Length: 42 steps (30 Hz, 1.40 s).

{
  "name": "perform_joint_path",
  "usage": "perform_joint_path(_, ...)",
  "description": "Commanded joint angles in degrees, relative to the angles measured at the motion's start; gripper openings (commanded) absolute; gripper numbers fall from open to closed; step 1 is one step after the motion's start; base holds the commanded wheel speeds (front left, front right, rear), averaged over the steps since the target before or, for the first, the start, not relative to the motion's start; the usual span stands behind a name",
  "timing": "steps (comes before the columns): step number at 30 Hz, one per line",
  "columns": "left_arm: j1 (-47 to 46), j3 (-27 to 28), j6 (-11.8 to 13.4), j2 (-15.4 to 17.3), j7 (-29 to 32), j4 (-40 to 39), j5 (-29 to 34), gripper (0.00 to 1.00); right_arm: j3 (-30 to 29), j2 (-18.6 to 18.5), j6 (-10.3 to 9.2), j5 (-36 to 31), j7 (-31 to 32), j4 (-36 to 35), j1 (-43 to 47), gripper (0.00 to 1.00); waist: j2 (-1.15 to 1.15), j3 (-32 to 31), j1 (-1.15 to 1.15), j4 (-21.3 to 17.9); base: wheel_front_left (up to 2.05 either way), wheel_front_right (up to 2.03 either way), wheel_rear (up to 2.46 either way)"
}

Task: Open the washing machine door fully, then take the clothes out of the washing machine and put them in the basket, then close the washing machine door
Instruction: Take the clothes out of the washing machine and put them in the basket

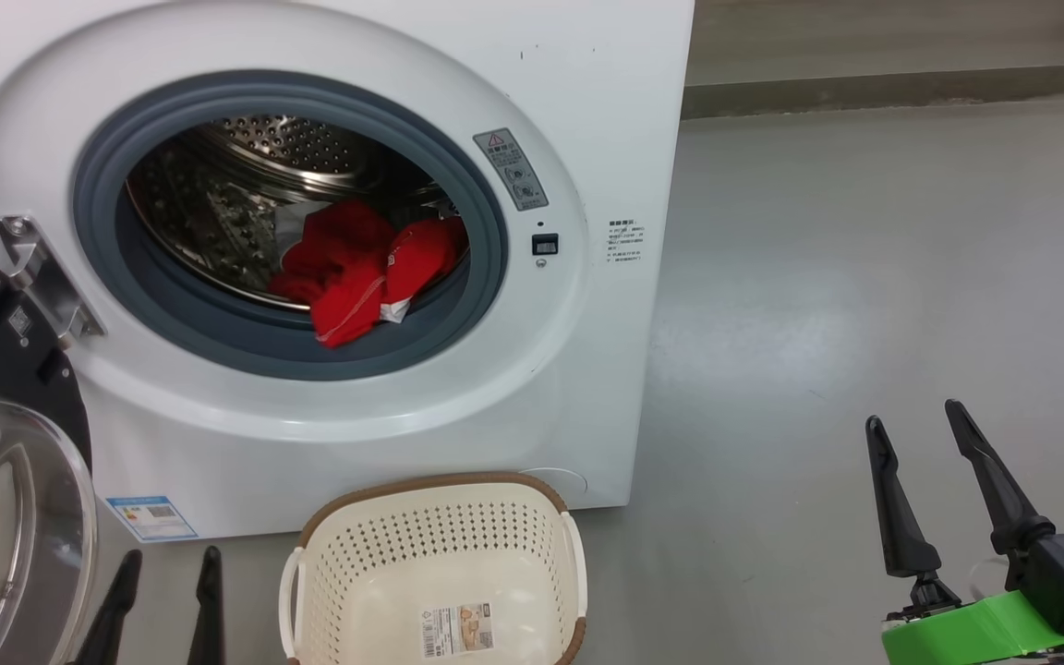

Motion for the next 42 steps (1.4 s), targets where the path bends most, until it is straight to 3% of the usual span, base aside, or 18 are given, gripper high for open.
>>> perform_joint_path(1,-1.47,2.16,1.20,1.19,-0.50,-1.27,1.16,1.00,1.72,-0.68,0.35,-0.54,-0.36,-1.19,-0.67,1.00,0.00,0.06,0.00,-0.03,0.19,-0.19,0.00)
perform_joint_path(25,-1.96,1.33,2.38,0.71,0.02,-2.02,-0.23,1.00,2.19,-0.67,0.35,-0.62,-0.36,-1.44,-1.00,1.00,0.00,1.05,0.00,0.23,0.00,0.00,0.00)
perform_joint_path(42,-10.52,-0.47,3.24,-1.56,2.08,-1.33,-3.03,1.00,6.30,-0.86,0.35,-1.89,-0.36,-1.53,-7.99,1.00,0.00,7.91,0.00,1.64,0.00,0.00,0.00)
